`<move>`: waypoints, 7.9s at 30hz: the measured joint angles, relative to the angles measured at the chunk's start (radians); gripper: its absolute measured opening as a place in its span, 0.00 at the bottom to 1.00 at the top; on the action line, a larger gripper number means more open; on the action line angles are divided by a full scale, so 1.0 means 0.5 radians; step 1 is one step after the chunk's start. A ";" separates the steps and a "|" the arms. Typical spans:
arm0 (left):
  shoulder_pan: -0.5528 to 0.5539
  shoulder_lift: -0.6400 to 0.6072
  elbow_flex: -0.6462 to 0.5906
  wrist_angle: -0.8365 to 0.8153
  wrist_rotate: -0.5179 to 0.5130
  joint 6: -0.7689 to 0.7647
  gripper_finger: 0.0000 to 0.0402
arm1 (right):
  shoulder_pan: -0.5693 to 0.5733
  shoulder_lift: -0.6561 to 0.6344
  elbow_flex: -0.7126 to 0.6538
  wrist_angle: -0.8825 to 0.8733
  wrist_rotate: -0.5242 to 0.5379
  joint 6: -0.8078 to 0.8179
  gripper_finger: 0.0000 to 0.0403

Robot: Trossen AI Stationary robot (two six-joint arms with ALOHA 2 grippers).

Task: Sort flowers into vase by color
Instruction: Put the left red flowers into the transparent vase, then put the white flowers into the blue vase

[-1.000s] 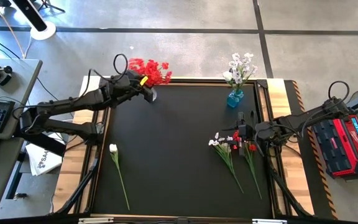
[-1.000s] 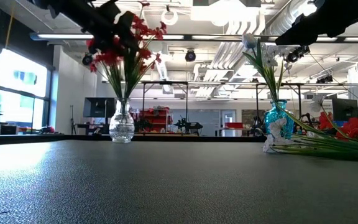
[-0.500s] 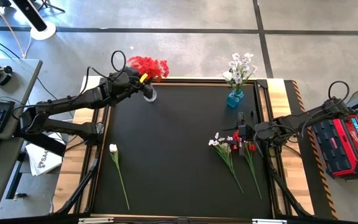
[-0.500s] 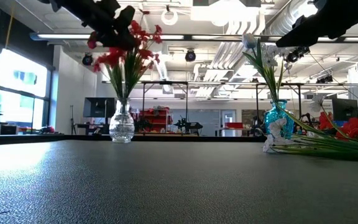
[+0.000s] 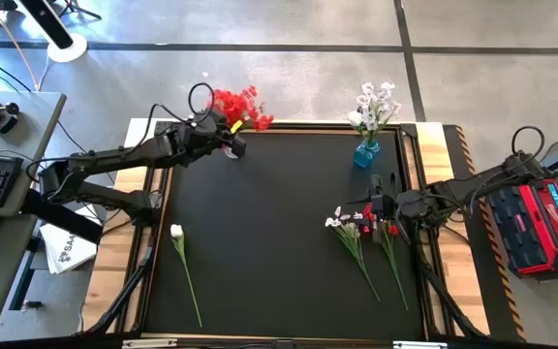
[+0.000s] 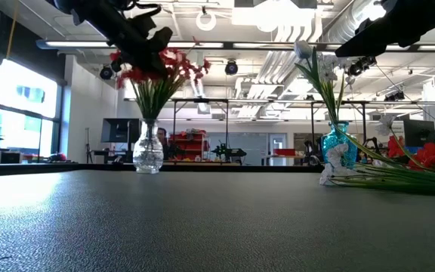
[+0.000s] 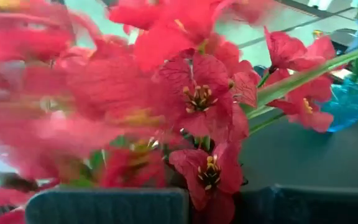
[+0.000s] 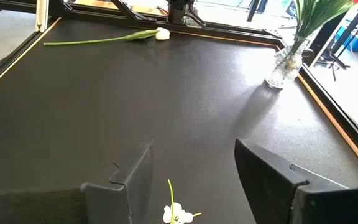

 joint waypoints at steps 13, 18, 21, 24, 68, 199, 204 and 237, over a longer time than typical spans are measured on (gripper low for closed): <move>0.000 -0.138 0.080 -0.133 0.217 -0.108 0.27 | 0.000 0.000 -0.001 0.001 0.000 0.000 0.49; 0.000 -0.146 0.134 -0.246 0.251 -0.139 0.39 | 0.000 0.000 -0.001 0.001 0.000 0.001 0.49; 0.000 -0.151 0.183 -0.286 0.255 -0.129 0.43 | 0.000 0.000 0.000 0.001 0.000 0.001 0.49; 0.000 -0.152 0.233 -0.329 0.255 -0.062 0.44 | 0.000 0.000 -0.001 0.001 0.000 0.001 0.49; 0.017 -0.160 0.244 -0.522 0.146 -0.192 0.14 | -0.001 0.000 0.000 0.000 -0.003 0.001 0.49; -1.231 1.676 0.640 2.364 0.886 0.911 0.35 | 0.310 0.472 0.000 1.852 -0.772 -0.648 0.00; -1.236 1.765 0.809 2.345 0.989 0.919 0.39 | 0.310 0.633 0.000 2.042 -0.760 -0.690 0.00; -1.247 1.852 0.858 2.228 0.968 0.956 0.35 | 0.350 0.683 0.002 2.010 -0.556 -0.729 0.00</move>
